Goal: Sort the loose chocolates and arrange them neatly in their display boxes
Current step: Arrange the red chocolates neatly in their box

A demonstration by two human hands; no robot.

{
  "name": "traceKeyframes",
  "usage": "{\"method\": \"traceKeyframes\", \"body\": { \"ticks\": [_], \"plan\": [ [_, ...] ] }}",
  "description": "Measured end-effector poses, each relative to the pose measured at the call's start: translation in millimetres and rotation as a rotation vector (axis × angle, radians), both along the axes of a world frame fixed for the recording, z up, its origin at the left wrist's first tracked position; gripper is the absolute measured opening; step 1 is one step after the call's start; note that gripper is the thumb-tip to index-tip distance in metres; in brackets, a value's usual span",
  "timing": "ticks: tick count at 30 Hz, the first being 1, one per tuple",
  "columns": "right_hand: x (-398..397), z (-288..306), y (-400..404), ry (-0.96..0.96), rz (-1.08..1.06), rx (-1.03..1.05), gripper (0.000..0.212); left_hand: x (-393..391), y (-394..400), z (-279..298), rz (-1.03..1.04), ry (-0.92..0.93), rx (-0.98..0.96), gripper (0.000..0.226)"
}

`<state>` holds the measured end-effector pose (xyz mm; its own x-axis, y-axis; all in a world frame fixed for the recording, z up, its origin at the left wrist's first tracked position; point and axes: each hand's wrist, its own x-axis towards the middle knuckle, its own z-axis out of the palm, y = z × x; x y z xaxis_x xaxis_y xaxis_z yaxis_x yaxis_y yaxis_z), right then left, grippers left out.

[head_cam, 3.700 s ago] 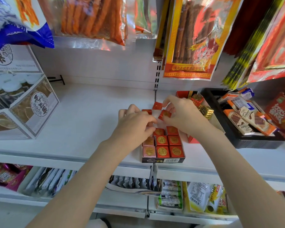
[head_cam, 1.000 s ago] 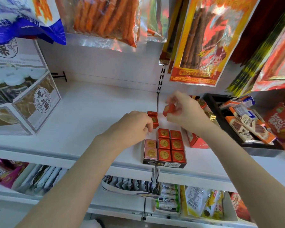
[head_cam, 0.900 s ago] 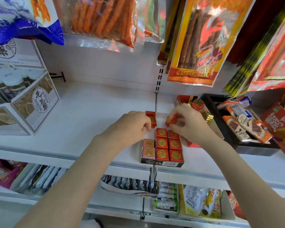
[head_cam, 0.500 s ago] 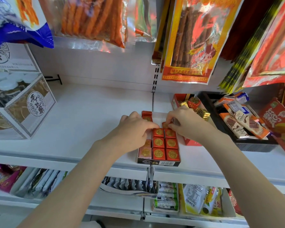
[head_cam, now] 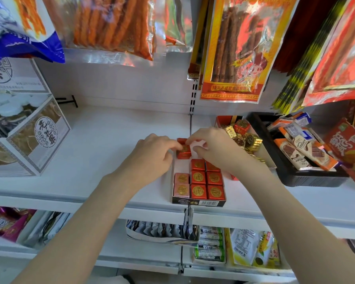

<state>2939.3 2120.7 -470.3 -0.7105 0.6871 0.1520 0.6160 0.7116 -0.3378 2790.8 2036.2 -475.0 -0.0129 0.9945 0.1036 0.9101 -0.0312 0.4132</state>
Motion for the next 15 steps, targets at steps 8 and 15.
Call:
{"method": "traceKeyframes", "body": {
  "ticks": [8,15],
  "plan": [
    [-20,-10,-2,-0.078,-0.019,-0.025,0.032,-11,1,-6,0.020,0.024,-0.078,0.040],
    [-2,9,4,0.088,-0.128,-0.097,0.023,-8,1,-4,0.008,0.041,-0.066,0.039]
  ]
}}
